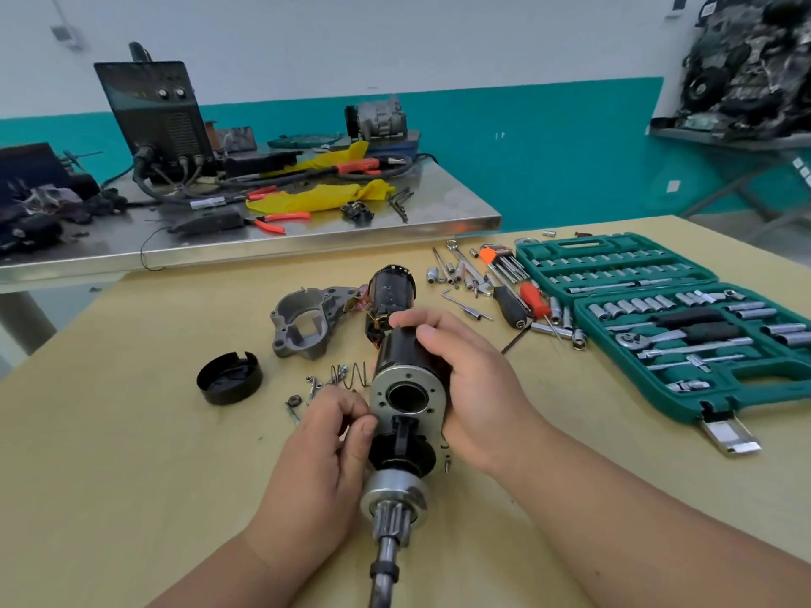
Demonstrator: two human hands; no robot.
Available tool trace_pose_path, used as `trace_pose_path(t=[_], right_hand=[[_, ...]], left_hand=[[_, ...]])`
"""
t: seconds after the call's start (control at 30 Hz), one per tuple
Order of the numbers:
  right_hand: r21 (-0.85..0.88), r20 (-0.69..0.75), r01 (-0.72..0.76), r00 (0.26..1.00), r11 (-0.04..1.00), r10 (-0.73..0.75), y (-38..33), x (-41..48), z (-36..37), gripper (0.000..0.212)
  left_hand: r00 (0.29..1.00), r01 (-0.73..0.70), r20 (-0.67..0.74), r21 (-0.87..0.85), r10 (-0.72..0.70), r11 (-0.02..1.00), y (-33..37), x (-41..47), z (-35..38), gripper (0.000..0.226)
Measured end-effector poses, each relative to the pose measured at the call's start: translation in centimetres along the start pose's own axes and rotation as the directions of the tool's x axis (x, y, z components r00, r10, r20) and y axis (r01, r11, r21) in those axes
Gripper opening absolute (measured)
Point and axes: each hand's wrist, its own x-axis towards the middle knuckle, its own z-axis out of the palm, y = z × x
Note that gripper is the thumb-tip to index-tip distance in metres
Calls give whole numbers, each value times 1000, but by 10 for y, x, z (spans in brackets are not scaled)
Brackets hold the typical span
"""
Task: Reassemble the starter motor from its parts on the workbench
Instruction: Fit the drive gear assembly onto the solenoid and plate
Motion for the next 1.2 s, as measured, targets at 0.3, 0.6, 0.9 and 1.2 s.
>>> trace_pose_path(t=[0.3, 0.6, 0.9, 1.2], right_hand=[[-93, -51, -18, 999, 996, 13, -8, -4, 5, 18], [-61, -69, -51, 997, 997, 47, -12, -1, 6, 17], [-37, -5, -99, 995, 994, 99, -12, -3, 3, 16], [-51, -38, -46, 998, 998, 45, -10, -7, -3, 19]], left_hand=[[998, -69, -7, 13, 70, 997, 4, 0, -2, 18], [996, -92, 0, 24, 92, 995, 4, 0, -4, 12], [989, -143, 26, 15, 143, 990, 6, -1, -5, 8], [996, -92, 20, -7, 92, 996, 5, -2, -3, 10]])
